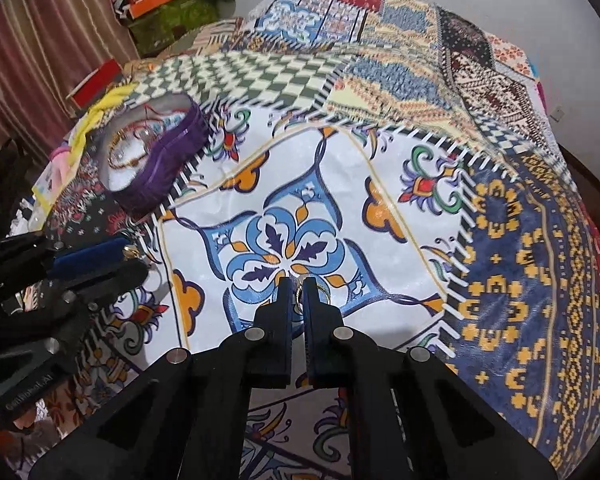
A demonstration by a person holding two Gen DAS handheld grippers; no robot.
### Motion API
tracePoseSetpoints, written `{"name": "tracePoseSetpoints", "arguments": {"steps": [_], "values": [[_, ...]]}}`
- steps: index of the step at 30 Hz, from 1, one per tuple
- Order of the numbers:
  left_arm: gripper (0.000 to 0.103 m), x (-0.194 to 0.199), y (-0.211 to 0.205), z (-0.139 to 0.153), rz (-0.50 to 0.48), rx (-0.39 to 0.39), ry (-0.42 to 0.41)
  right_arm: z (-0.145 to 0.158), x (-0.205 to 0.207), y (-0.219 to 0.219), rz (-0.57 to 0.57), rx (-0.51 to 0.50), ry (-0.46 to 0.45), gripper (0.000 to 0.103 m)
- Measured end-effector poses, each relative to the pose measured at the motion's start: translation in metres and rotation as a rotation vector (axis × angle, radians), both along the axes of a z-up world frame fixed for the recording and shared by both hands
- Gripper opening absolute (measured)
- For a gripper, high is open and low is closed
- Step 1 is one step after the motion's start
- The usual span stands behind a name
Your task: Organize jewelry
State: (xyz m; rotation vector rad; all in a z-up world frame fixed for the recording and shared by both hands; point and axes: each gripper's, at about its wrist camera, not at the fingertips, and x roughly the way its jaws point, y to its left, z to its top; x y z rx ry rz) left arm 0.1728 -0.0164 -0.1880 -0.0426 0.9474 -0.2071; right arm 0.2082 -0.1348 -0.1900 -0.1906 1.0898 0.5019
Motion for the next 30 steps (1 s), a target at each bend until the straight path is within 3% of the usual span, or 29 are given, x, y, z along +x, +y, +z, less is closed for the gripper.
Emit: {"name": "tracePoseSetpoints", "arguments": {"steps": [15,17,19,21,28,30], "values": [[0.019,-0.015,0.017,0.034,0.047,-0.005,-0.085,0.043,-0.006,-0.024,-0.034,0.029,-0.113,0.004],[0.019,-0.015,0.018,0.034,0.051,-0.008,-0.084,0.040,-0.003,-0.024,-0.019,0.034,-0.073,0.006],[0.019,-0.015,0.020,0.032,0.056,-0.006,-0.079,0.030,0.000,-0.021,-0.013,0.029,-0.018,0.015],[0.019,-0.014,0.022,0.030,0.059,-0.009,-0.074,0.021,0.001,-0.016,-0.009,0.006,-0.006,0.032],[0.019,-0.014,0.028,0.024,0.068,-0.010,-0.061,-0.018,0.013,0.002,0.017,-0.068,0.066,0.033],[0.019,-0.013,0.030,0.023,0.073,-0.016,-0.060,-0.019,0.012,0.002,0.024,-0.069,0.049,0.033]]}}
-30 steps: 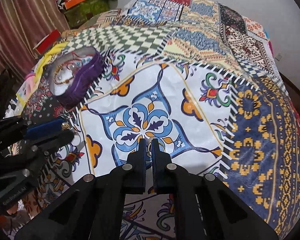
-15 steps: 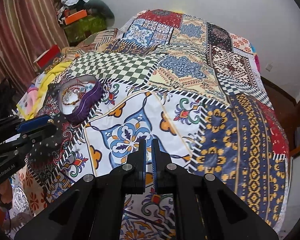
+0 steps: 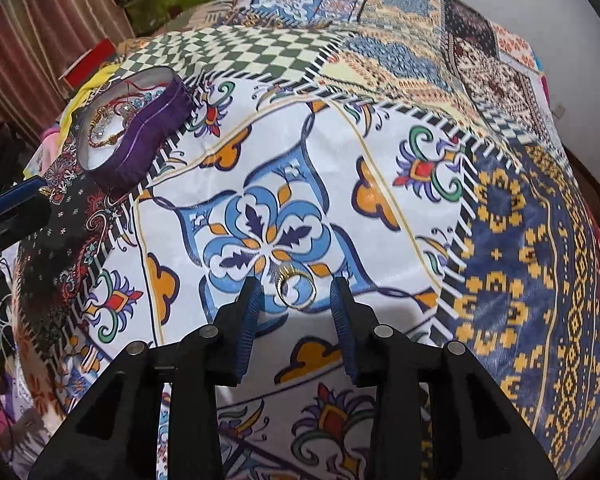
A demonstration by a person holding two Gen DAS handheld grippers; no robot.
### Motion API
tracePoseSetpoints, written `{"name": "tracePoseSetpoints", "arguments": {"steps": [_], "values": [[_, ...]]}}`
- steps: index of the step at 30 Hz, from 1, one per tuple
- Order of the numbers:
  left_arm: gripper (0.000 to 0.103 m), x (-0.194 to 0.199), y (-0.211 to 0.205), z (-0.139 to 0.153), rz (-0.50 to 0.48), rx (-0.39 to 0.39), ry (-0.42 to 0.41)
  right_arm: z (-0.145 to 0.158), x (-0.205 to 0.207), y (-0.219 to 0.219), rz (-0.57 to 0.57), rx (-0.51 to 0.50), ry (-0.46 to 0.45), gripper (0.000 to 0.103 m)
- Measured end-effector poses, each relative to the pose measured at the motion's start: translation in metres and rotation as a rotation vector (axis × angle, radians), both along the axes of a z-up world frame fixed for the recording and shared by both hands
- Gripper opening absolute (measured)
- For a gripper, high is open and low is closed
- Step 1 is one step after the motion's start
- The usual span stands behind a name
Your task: Organize jewelry
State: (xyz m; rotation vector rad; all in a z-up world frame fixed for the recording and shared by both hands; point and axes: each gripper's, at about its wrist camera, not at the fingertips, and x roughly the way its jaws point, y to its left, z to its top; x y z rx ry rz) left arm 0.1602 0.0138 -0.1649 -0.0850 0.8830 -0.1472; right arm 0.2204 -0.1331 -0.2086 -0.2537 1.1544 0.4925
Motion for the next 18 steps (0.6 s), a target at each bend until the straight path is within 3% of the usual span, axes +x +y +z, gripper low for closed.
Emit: {"name": "tracePoseSetpoints", "arguments": {"steps": [1,3,7,9,18], "values": [[0.019,0.001,0.001,-0.001,0.003,-0.002,0.000,0.001,-0.001,-0.001,0.004,-0.001,-0.003,0.031],[0.019,0.002,0.002,-0.001,0.007,-0.005,0.002,0.000,-0.003,0.000,0.035,0.022,0.004,0.016],[0.019,0.000,0.000,0.000,0.002,-0.010,-0.004,0.003,-0.007,0.002,0.040,0.002,-0.017,0.015],[0.019,-0.001,-0.001,0.003,-0.002,-0.009,-0.011,0.006,-0.009,0.002,0.041,0.008,-0.023,0.004],[0.019,-0.006,0.008,0.016,0.016,-0.007,-0.043,0.026,-0.018,0.006,0.024,0.030,-0.078,0.004]]}}
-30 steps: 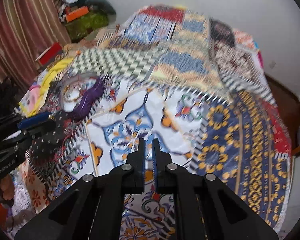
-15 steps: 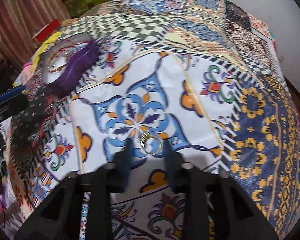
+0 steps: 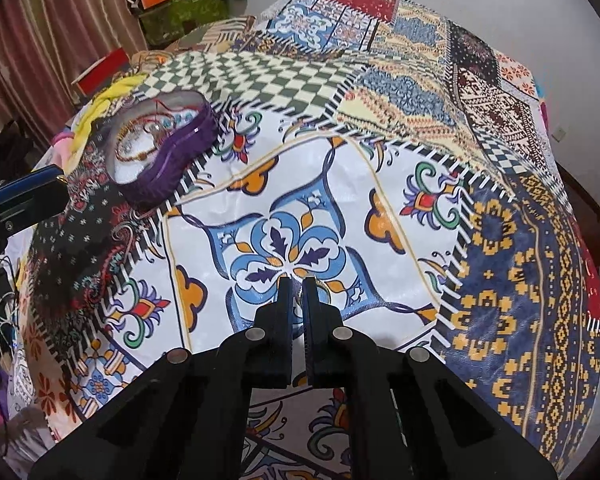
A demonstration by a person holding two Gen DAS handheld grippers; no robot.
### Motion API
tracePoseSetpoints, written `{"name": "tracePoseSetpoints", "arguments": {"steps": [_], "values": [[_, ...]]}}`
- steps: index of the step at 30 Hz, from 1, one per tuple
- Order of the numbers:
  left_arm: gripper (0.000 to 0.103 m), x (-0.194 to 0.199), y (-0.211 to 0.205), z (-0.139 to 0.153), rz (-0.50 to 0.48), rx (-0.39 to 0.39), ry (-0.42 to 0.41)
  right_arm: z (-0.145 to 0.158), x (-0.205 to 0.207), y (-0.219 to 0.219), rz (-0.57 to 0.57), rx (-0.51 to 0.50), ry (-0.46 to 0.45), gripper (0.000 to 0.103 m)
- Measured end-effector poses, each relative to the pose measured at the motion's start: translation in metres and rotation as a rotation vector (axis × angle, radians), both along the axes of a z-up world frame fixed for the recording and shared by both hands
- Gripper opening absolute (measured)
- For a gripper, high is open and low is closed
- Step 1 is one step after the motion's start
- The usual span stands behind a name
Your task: Organize jewelry
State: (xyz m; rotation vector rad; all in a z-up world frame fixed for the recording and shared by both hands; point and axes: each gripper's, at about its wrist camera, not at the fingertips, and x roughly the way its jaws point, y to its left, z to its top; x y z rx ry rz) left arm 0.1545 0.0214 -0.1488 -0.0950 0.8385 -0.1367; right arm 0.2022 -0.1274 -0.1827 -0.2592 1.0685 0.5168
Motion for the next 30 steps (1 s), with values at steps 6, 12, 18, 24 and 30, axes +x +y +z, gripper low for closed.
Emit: {"name": "tracePoseSetpoints", "arguments": {"steps": [6,12,18,24,30], "values": [[0.019,-0.001,0.005,-0.002,0.013,-0.007,0.002,0.009,0.006,-0.008,0.007,0.015,0.026,0.012],[0.019,0.000,0.007,-0.008,0.013,-0.025,0.011,-0.003,0.010,-0.007,-0.007,-0.034,0.023,0.033],[0.019,0.003,0.012,-0.015,0.016,-0.036,0.024,-0.021,0.012,0.001,0.007,-0.079,0.035,0.031],[0.019,0.007,0.016,-0.024,0.024,-0.049,0.041,-0.024,0.017,0.003,0.009,-0.074,0.033,0.017],[0.019,0.006,0.015,-0.023,0.020,-0.052,0.039,-0.024,0.017,0.005,0.009,-0.082,0.018,0.017]]}}
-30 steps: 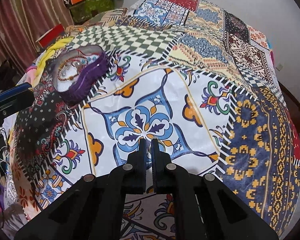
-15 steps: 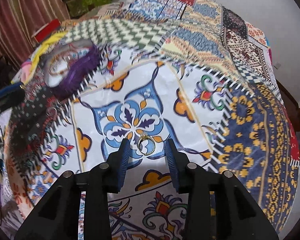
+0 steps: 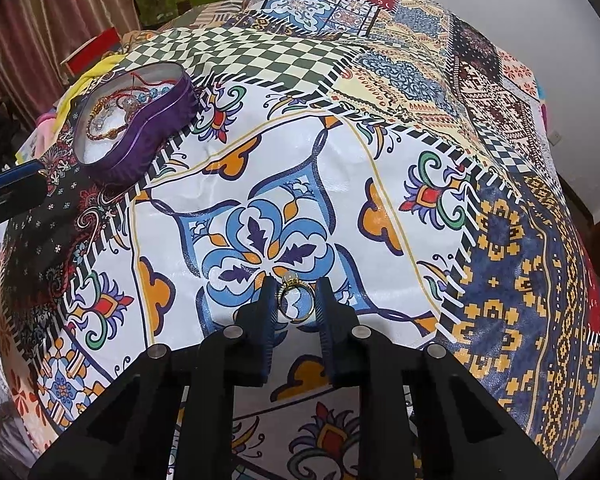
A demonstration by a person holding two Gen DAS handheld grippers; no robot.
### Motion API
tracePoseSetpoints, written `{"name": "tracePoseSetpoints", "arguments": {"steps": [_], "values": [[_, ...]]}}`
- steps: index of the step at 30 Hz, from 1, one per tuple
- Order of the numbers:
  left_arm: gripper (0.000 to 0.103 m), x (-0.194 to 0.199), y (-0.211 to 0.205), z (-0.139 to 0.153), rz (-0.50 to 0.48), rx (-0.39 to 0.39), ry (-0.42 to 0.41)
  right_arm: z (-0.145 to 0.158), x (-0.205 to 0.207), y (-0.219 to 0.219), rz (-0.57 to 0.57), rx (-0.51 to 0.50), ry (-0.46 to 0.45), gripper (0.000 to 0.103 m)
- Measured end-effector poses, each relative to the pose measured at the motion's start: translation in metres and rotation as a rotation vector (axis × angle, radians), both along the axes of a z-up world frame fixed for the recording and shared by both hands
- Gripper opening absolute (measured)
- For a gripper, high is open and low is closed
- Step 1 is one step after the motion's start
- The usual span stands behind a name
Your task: Organize jewelry
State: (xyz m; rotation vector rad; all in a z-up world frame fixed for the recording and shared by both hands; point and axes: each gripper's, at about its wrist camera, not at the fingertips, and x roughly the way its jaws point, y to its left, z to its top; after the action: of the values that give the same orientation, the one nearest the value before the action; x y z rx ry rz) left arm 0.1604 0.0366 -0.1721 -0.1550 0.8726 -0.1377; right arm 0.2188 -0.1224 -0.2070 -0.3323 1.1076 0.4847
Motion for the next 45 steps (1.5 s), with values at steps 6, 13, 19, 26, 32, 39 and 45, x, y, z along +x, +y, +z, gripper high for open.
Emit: {"name": "tracePoseSetpoints", "arguments": {"steps": [6,13,19,26,32,39,45], "values": [[0.019,-0.001,0.006,0.008,0.010,0.009,-0.021,0.011,-0.003,-0.002,-0.019,0.029,-0.018,0.017],[0.019,0.002,0.019,0.025,0.044,0.028,-0.063,0.052,-0.010,0.017,0.012,0.103,-0.118,0.017],[0.019,0.008,0.030,0.043,0.065,0.048,-0.108,0.083,-0.014,0.051,0.064,0.190,-0.199,0.017],[0.019,0.017,0.035,0.055,0.063,0.055,-0.141,0.085,-0.013,0.079,0.113,0.238,-0.219,0.017],[0.019,0.028,0.037,0.050,0.055,0.059,-0.131,0.072,-0.009,0.094,0.146,0.231,-0.196,0.017],[0.019,0.049,0.046,0.030,0.040,-0.002,-0.064,0.054,0.000,0.103,0.162,0.213,-0.154,0.017],[0.019,0.061,0.051,0.013,0.029,-0.045,-0.012,0.044,0.000,0.110,0.186,0.192,-0.139,0.017]]}}
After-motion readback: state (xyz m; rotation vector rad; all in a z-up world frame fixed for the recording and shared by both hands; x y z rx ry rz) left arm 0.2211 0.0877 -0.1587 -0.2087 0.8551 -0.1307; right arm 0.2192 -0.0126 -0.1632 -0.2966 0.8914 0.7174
